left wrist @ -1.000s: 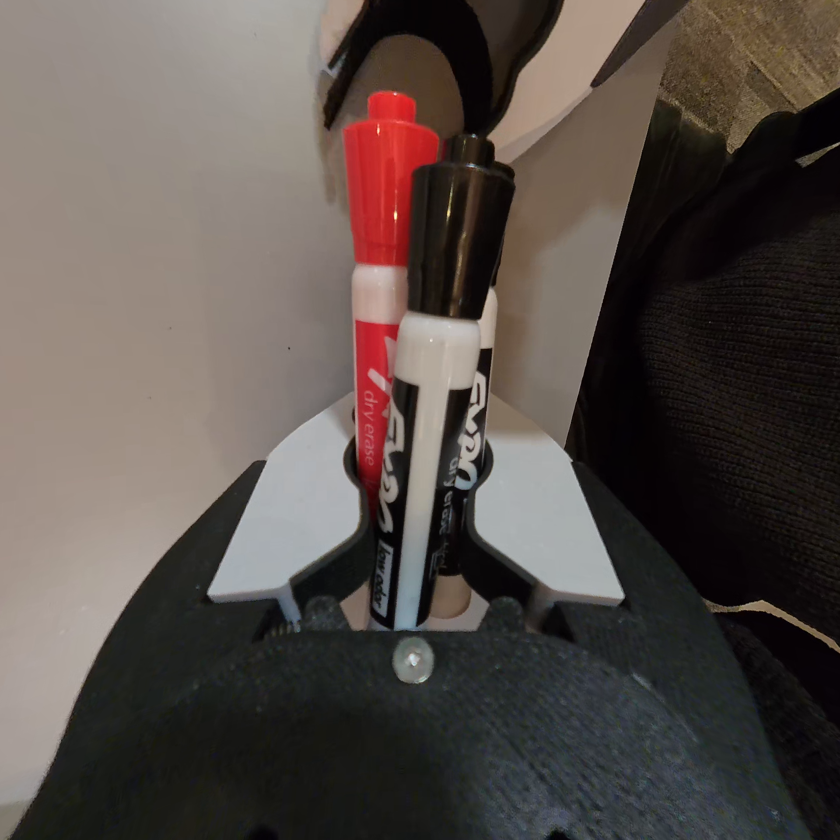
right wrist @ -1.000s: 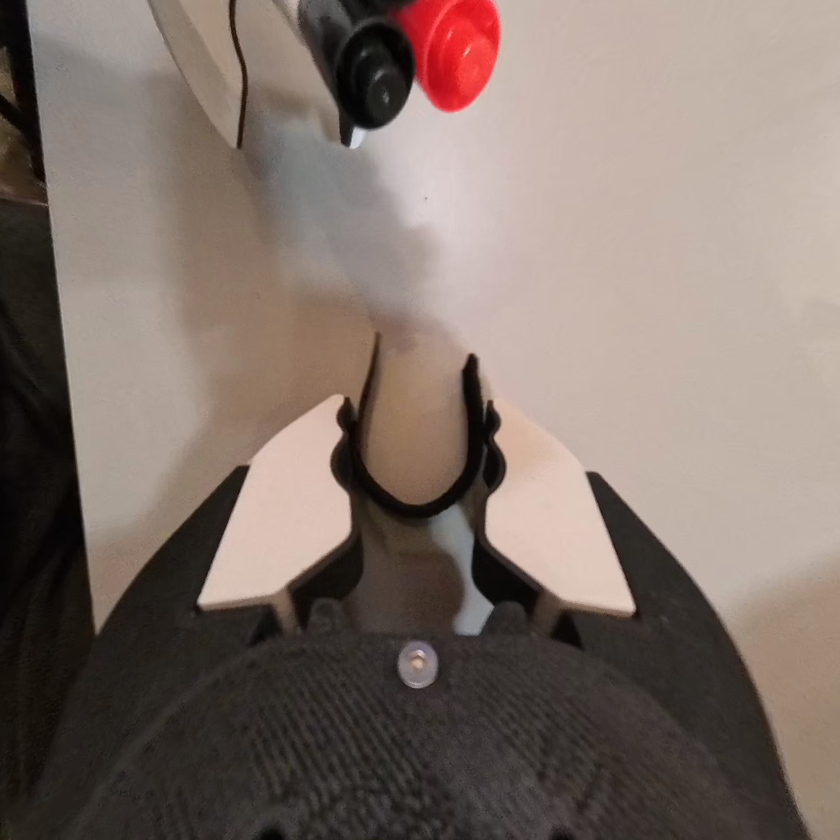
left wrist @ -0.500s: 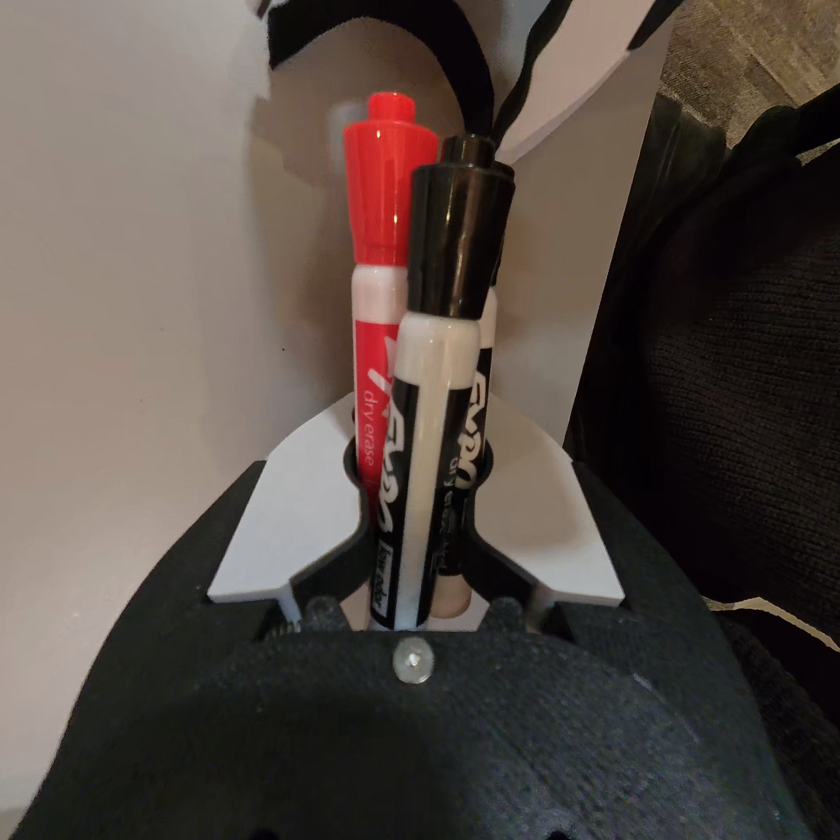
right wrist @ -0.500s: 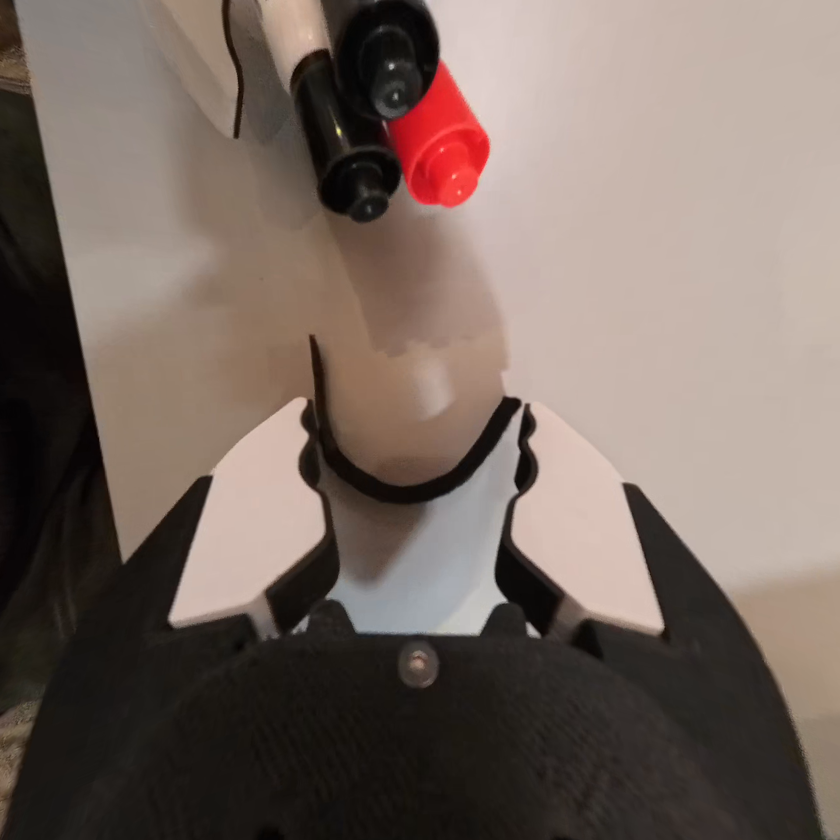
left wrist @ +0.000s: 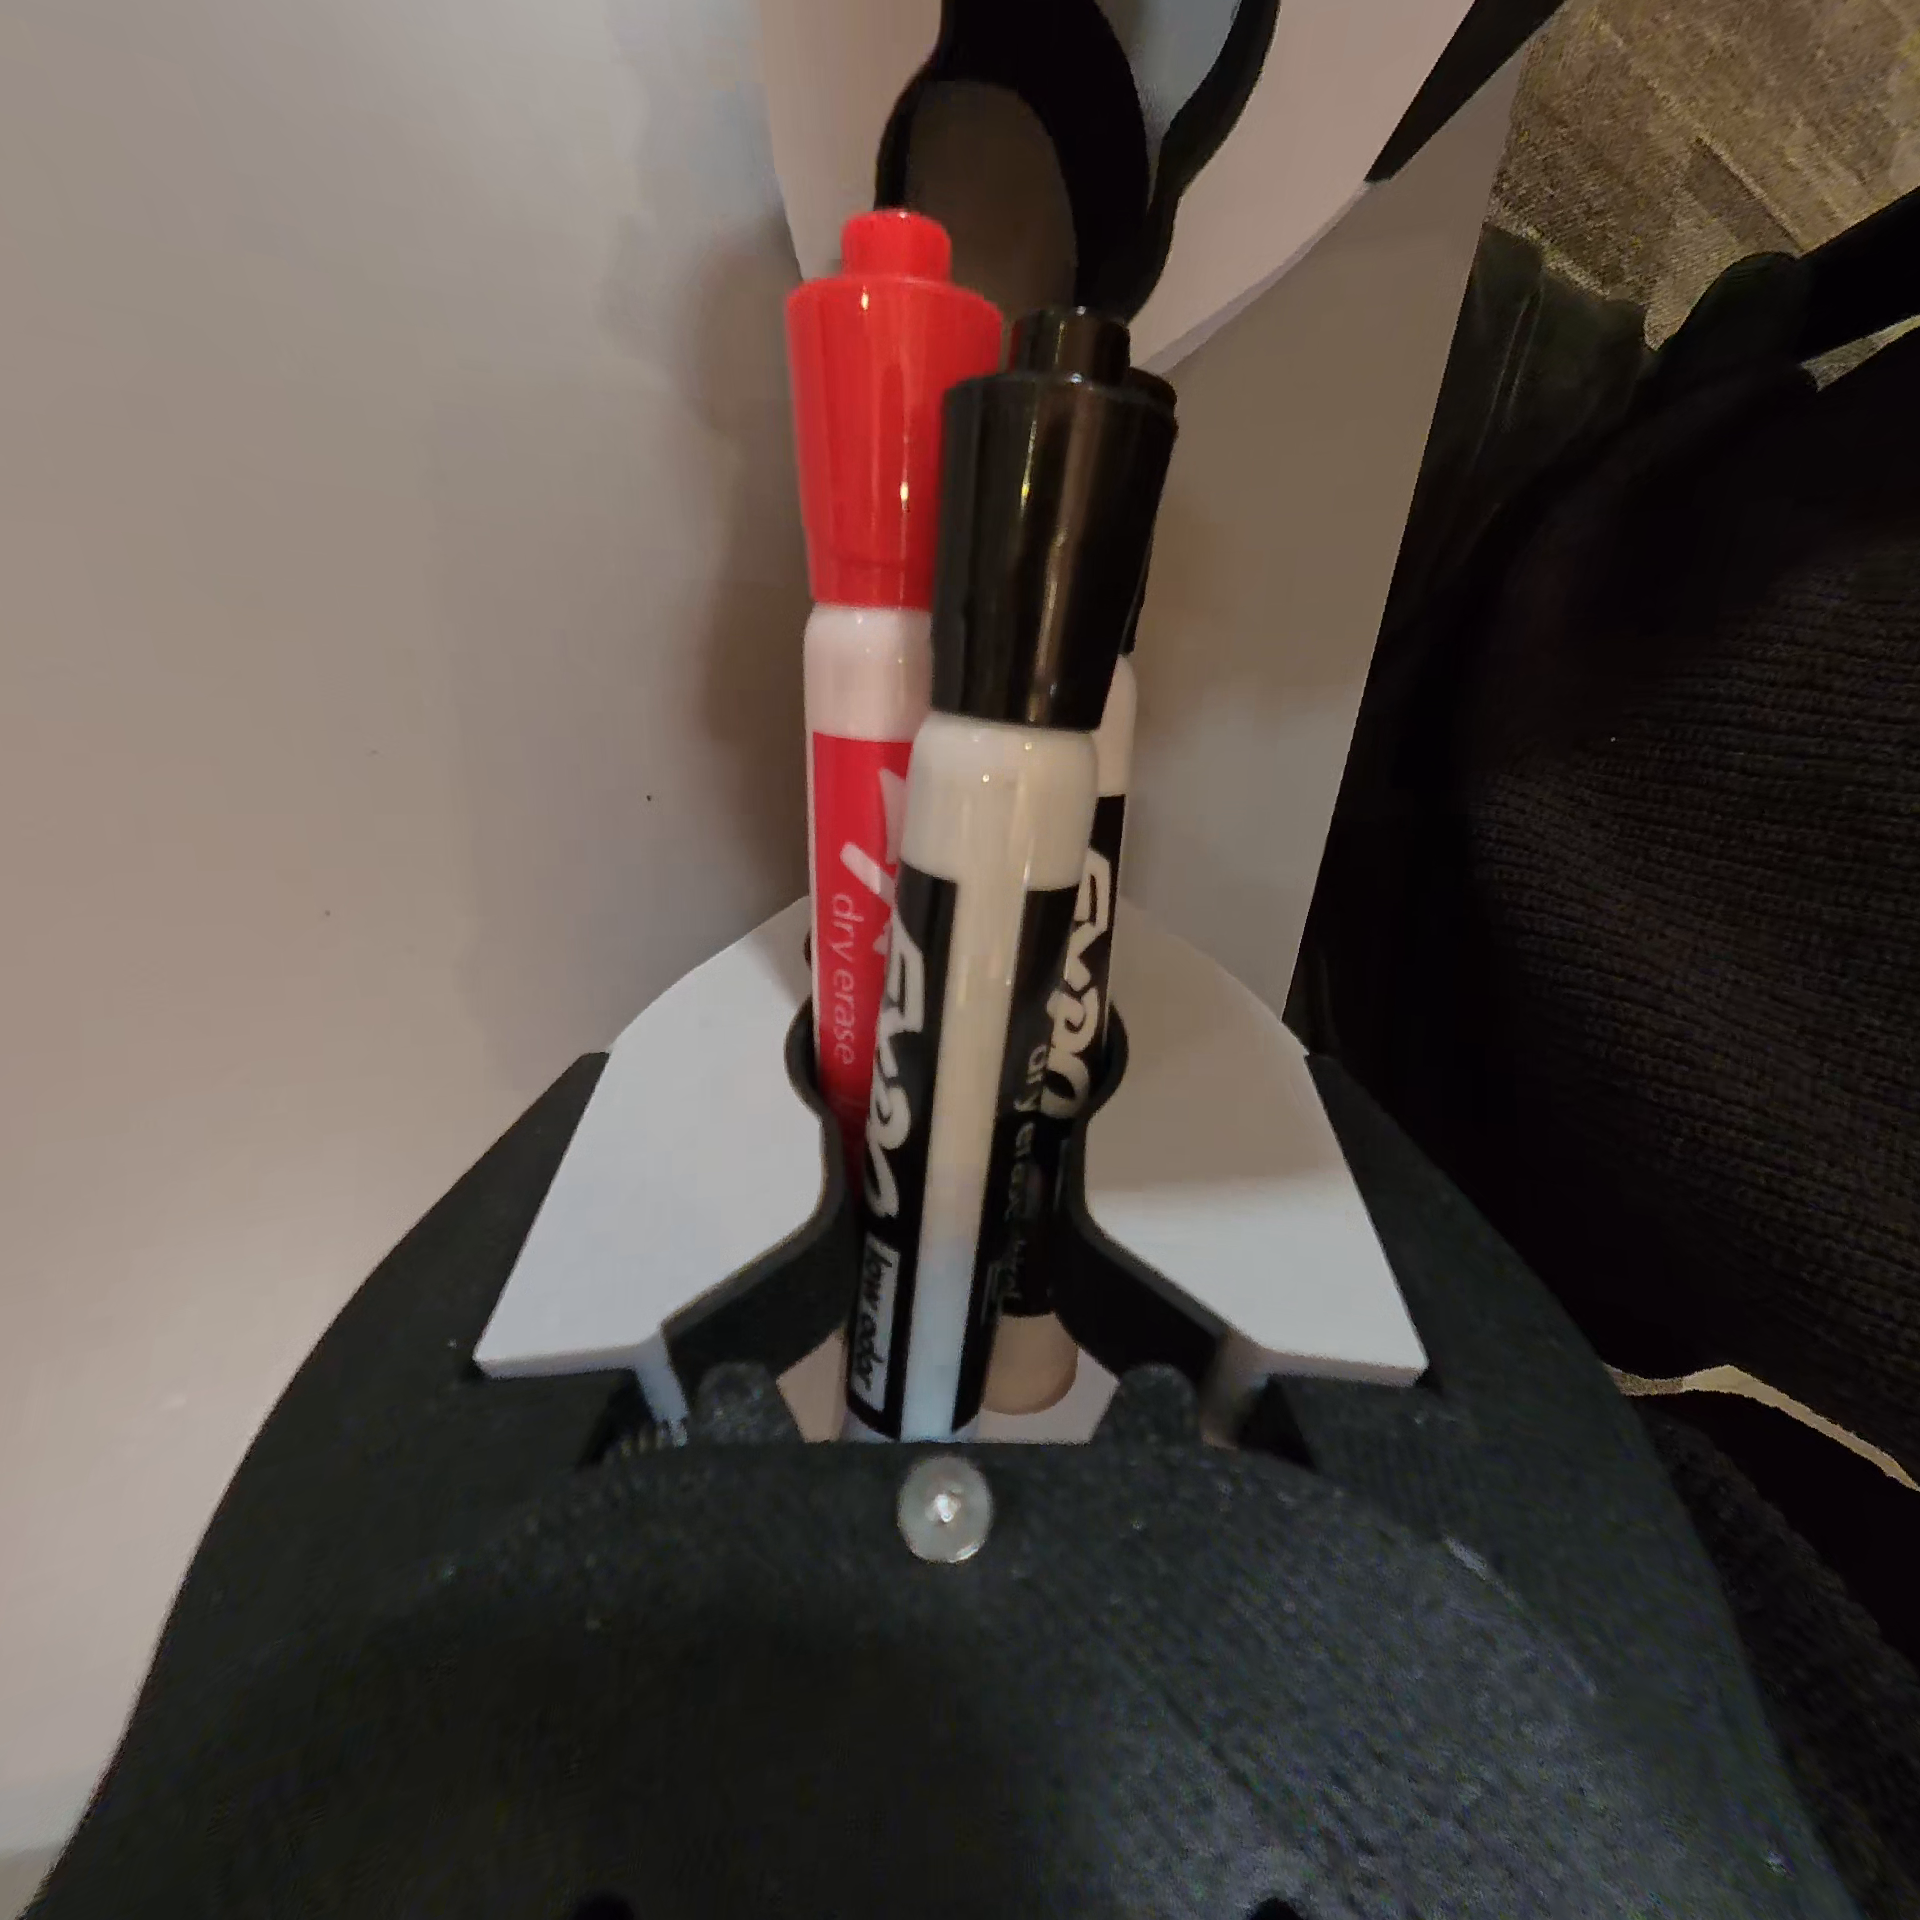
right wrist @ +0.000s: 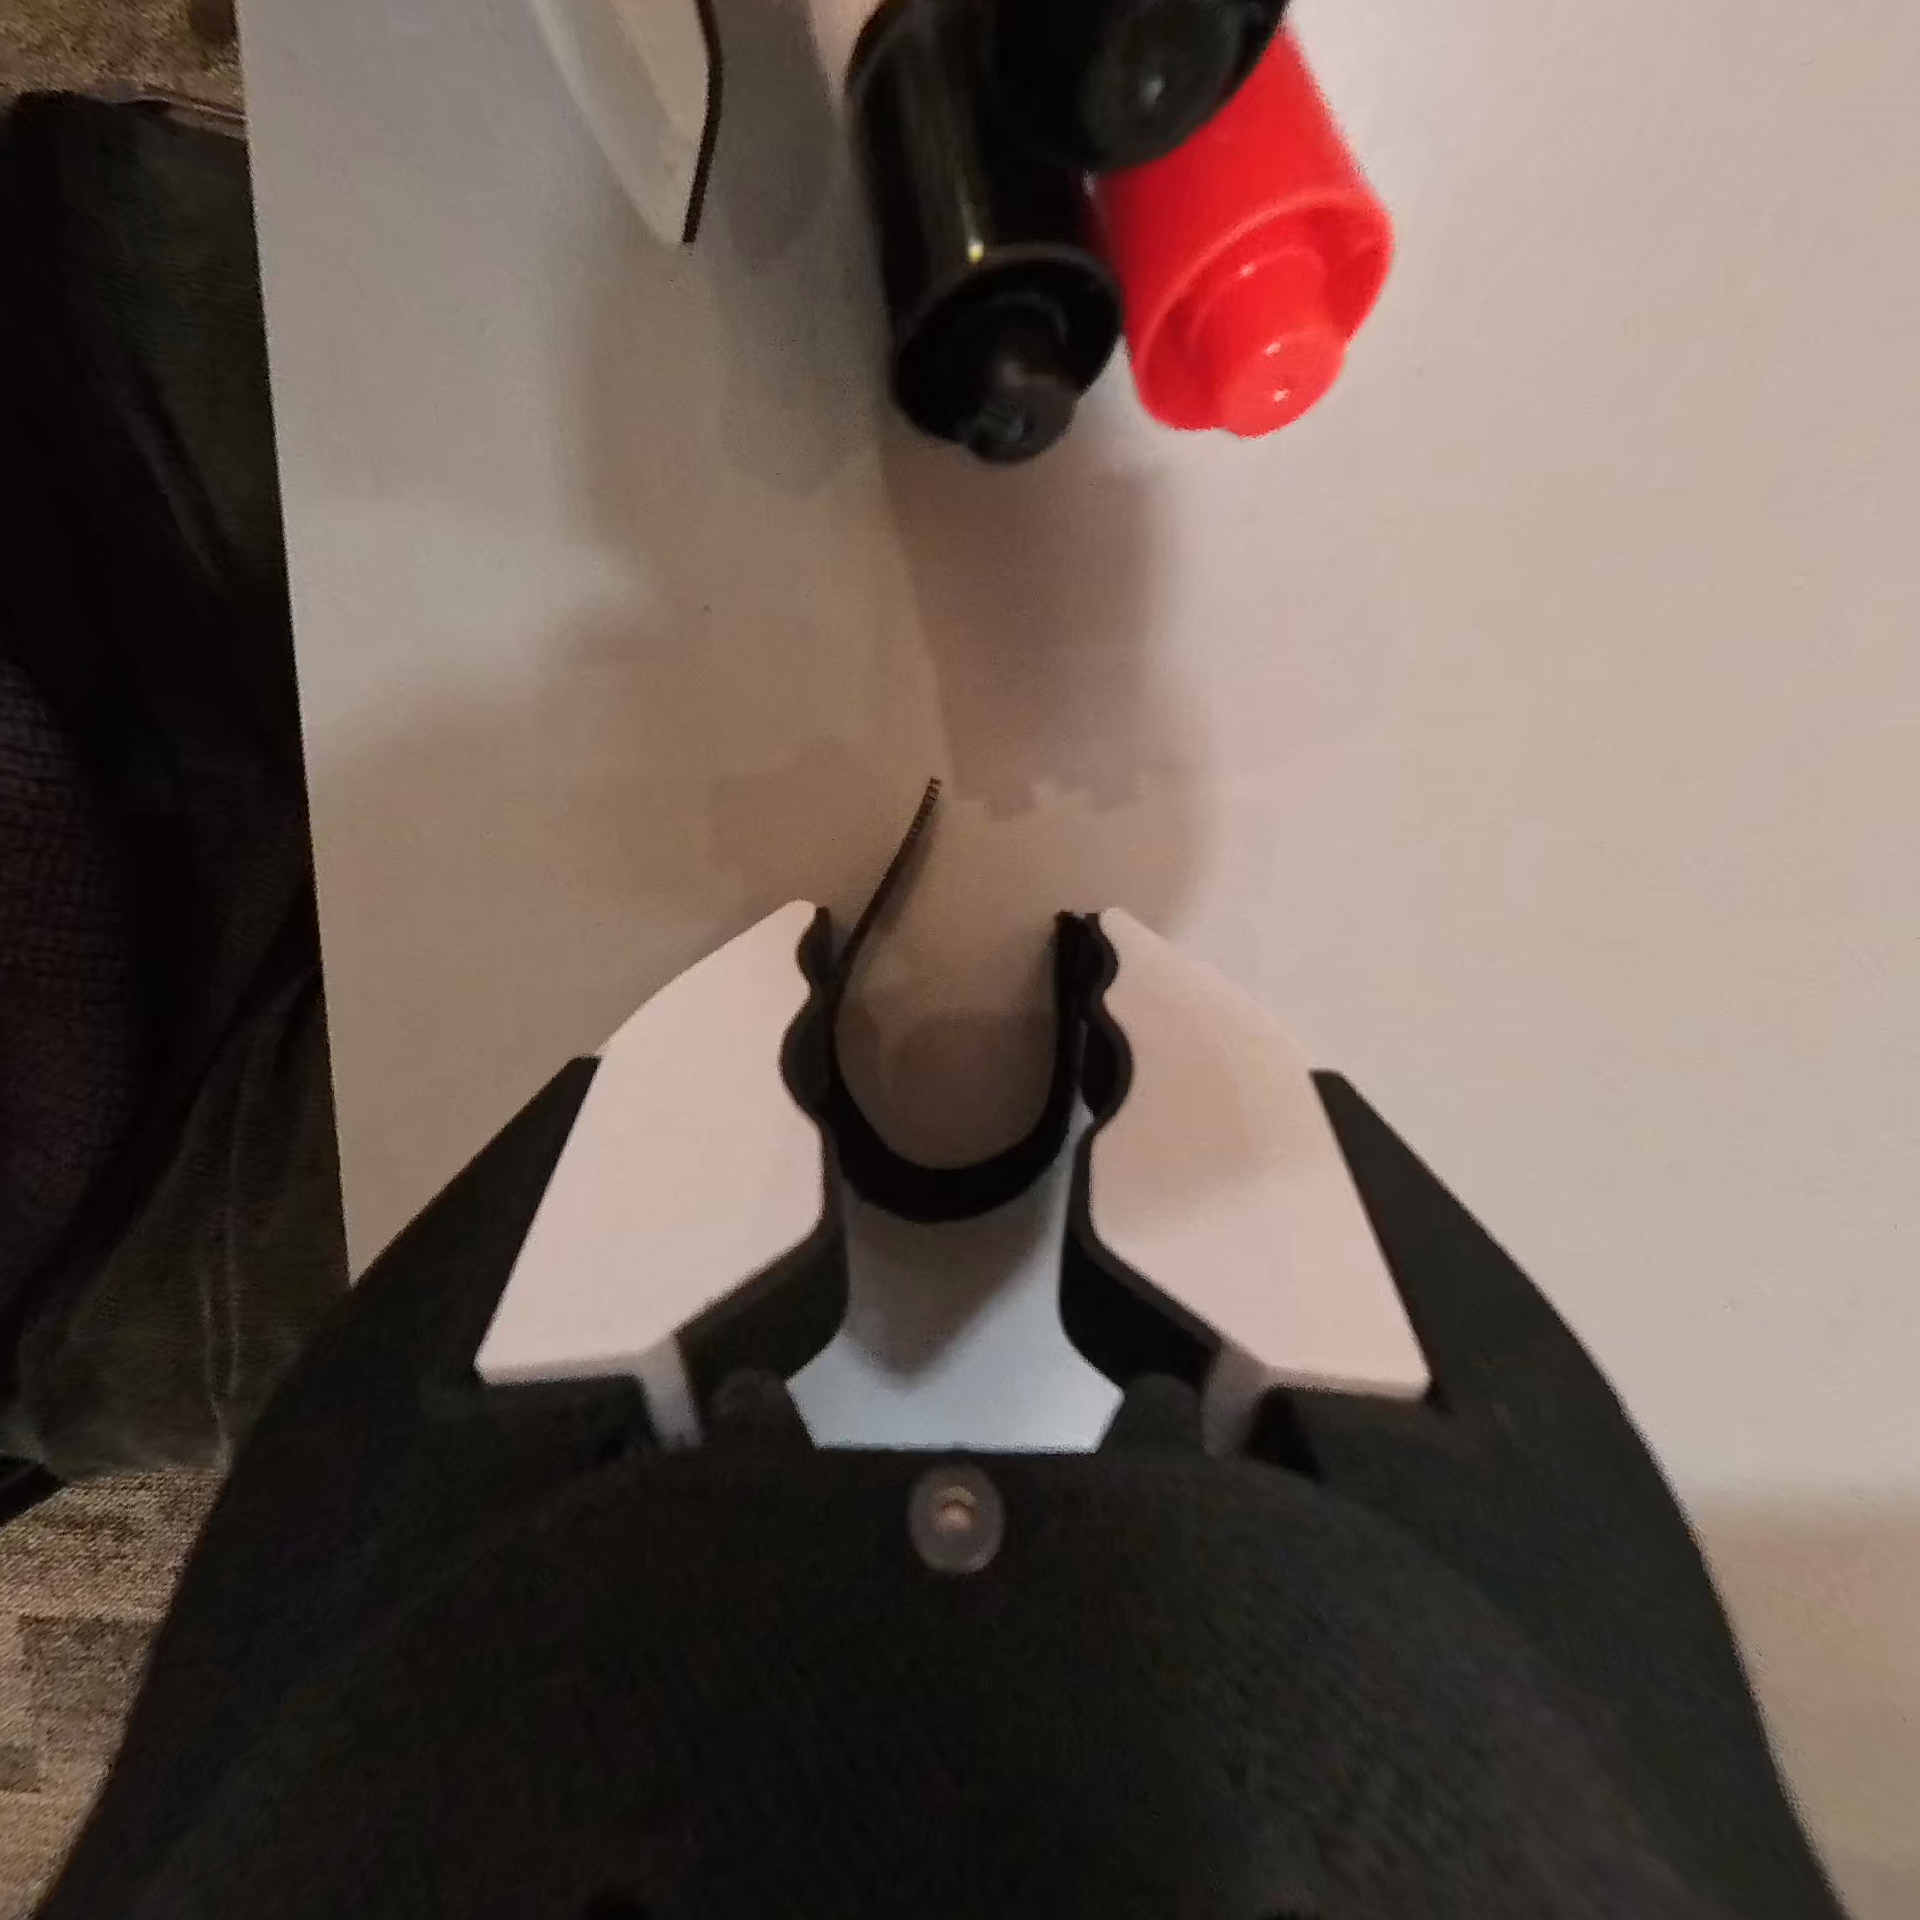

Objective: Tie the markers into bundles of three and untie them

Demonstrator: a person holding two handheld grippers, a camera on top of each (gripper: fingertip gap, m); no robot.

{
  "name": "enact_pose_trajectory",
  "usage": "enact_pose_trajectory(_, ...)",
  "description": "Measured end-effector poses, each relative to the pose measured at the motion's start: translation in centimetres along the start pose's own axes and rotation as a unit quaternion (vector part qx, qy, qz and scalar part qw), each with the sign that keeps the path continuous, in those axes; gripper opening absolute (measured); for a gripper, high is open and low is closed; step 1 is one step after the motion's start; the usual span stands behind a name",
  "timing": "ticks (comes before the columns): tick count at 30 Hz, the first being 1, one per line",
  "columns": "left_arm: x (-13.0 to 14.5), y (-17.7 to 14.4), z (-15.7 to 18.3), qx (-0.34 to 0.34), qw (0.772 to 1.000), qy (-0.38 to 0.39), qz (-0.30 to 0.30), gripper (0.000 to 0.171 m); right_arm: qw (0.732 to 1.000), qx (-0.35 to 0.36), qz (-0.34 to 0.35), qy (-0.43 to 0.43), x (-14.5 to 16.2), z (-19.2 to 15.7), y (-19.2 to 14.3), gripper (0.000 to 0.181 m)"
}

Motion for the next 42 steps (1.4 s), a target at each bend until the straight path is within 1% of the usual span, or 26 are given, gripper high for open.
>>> enact_pose_trajectory(5, -0.2, -0.3, 0.1, 0.004, 1.000, 0.000, 0.010, 0.043, 0.999, 0.001, 0.041, -0.004, 0.0, -0.6, 0.0, 0.036)
enact_pose_trajectory(7, -0.1, -0.3, 0.1, 0.003, 1.000, -0.002, 0.009, 0.043, 0.999, 0.005, 0.053, 0.002, 0.1, -0.7, -0.1, 0.036)
enact_pose_trajectory(14, -0.2, 0.0, 0.3, 0.005, 1.000, 0.000, 0.005, 0.043, 0.998, 0.014, 0.064, 0.018, 0.8, -1.0, -0.7, 0.039)
enact_pose_trajectory(18, -0.2, 0.1, 0.3, 0.005, 1.000, 0.001, 0.003, 0.043, 0.996, 0.028, 0.079, 0.007, 0.2, -1.3, -1.3, 0.039)
enact_pose_trajectory(24, -0.4, -0.2, 0.5, 0.010, 1.000, 0.003, 0.014, 0.043, 0.991, 0.045, 0.130, -0.002, -1.1, -1.5, -2.3, 0.035)
enact_pose_trajectory(30, 0.0, 0.4, 0.5, 0.008, 1.000, 0.000, -0.006, 0.043, 0.990, 0.044, 0.134, 0.018, 0.0, -1.7, -1.6, 0.037)
enact_pose_trajectory(38, -0.1, 1.4, 0.8, 0.013, 1.000, 0.003, -0.028, 0.043, 0.979, 0.056, 0.191, 0.033, -0.2, -1.9, -3.2, 0.032)
enact_pose_trajectory(42, 0.0, 1.9, 0.9, 0.011, 0.999, 0.005, -0.040, 0.043, 0.967, 0.046, 0.244, 0.052, -0.5, -1.8, -4.2, 0.031)
Point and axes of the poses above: each gripper's, where its closed fingertips meet, y out along the fingers, x out of its underside, z = x × y across the jaws, the point moved 4 cm from there along -y, back along the fingers, and after that the axes turned 6 degrees about z, right-handed, at the moved point
